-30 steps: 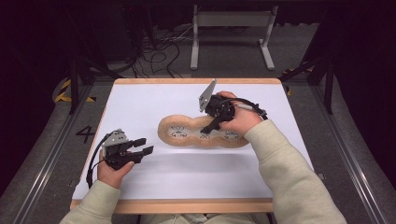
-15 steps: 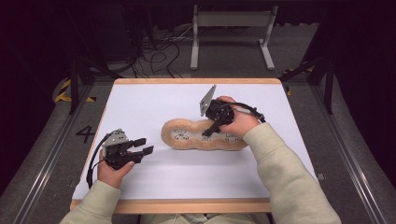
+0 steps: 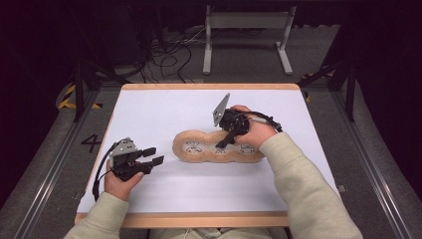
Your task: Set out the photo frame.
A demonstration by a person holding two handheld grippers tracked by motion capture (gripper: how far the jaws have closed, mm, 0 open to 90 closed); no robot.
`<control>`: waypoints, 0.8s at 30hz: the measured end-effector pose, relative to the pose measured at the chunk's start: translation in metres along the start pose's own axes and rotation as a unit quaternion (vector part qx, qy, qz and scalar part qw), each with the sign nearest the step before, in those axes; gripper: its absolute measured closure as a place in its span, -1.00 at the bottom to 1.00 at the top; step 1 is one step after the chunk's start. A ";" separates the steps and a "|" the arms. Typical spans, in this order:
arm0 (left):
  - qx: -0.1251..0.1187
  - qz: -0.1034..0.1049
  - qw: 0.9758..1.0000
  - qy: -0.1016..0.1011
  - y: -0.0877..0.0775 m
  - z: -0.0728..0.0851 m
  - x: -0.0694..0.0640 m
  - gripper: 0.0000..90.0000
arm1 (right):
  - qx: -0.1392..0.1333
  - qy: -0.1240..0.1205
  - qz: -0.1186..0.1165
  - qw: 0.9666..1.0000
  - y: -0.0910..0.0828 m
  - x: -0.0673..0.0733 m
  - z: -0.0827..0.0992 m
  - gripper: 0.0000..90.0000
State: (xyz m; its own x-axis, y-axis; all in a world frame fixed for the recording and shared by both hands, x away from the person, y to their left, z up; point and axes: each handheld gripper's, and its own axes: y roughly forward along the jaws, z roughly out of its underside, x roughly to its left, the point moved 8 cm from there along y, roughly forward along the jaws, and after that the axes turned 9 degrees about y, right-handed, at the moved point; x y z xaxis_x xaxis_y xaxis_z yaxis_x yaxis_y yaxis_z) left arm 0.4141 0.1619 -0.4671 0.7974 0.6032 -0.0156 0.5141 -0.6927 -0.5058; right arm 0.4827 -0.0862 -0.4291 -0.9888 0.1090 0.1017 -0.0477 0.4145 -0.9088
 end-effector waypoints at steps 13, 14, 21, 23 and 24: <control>0.003 0.000 1.000 -0.005 0.001 0.001 0.000 0.14 | 0.004 0.005 -0.001 1.000 0.004 -0.002 0.003 0.57; 0.003 0.001 1.000 -0.005 0.001 0.001 0.000 0.14 | 0.004 0.009 0.000 1.000 0.004 -0.003 0.003 0.56; 0.005 0.000 1.000 -0.004 0.001 0.001 0.001 0.13 | -0.002 0.028 0.022 0.999 0.003 -0.007 0.002 0.36; 0.005 0.001 1.000 -0.003 0.001 0.002 0.001 0.13 | -0.008 0.031 0.033 0.999 0.004 -0.010 0.001 0.18; 0.006 0.003 1.000 -0.005 0.001 0.002 0.000 0.13 | -0.008 0.031 0.033 0.999 0.004 -0.010 0.001 0.18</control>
State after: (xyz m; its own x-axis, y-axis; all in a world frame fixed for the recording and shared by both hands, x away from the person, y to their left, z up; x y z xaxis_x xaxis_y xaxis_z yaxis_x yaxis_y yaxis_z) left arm 0.4144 0.1617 -0.4694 0.7968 0.6036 -0.0276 0.5060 -0.6915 -0.5155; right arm 0.4923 -0.0862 -0.4339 -0.9789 0.1930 0.0671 0.0202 0.4181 -0.9082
